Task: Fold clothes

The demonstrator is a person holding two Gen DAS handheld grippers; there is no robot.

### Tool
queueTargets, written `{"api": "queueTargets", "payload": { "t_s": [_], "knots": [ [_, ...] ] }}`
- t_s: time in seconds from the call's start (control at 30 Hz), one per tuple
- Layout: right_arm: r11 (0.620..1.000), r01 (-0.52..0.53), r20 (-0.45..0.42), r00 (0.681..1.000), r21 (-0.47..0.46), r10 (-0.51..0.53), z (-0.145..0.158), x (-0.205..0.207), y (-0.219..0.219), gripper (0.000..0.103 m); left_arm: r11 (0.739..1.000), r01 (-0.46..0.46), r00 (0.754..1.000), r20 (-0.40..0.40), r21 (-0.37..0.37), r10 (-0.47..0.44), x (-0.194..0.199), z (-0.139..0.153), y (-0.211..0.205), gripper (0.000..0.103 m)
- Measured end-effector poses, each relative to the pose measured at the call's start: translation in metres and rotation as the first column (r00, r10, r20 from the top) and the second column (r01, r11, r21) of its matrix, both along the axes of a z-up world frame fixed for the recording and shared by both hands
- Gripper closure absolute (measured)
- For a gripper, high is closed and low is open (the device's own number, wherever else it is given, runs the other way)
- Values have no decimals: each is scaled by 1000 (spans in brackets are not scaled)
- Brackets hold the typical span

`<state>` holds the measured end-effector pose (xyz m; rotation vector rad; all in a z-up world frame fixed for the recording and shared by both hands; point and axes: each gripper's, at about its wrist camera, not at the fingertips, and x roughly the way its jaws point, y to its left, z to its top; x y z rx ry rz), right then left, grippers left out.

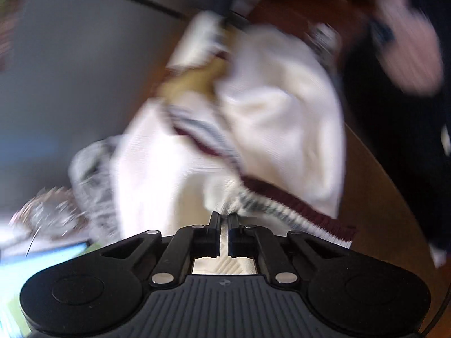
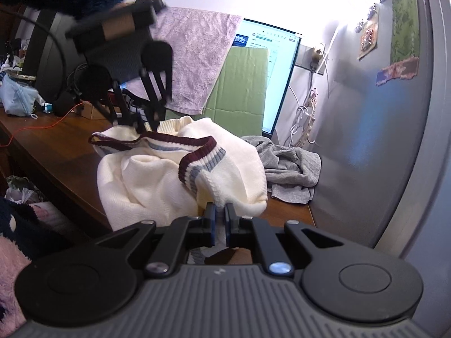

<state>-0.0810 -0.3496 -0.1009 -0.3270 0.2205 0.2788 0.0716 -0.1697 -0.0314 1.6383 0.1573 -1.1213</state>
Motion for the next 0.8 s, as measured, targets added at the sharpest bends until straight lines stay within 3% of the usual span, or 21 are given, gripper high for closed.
{"api": "queueTargets", "payload": {
  "t_s": [0.1,0.27,0.37,0.47,0.6,0.67,0.7,0.8],
  "knots": [
    [1000,20,2,1000,12,-20,3,1,-2,97,966,-88,996,-18,-245,86,0,27,13,99],
    [999,49,6,999,18,-49,12,3,1,97,864,-166,984,-27,-475,174,-5,32,20,99],
    [998,64,5,998,13,-64,15,4,5,97,889,-99,985,82,-447,151,-10,4,16,99],
    [997,78,-11,997,0,-78,15,6,6,97,944,7,980,189,-330,59,-20,-28,18,96],
    [996,87,-26,996,-14,-88,14,7,6,97,961,39,981,193,-273,16,-26,-32,25,91],
    [996,86,-29,996,-14,-86,14,7,6,97,965,59,980,198,-257,-8,-29,-28,27,66],
    [996,83,-29,996,-14,-84,14,8,6,97,970,75,979,202,-233,-27,-30,-28,27,62],
    [997,77,-30,997,-13,-78,14,10,5,97,983,121,974,210,-139,-90,-30,-31,23,60]
  ]
}}
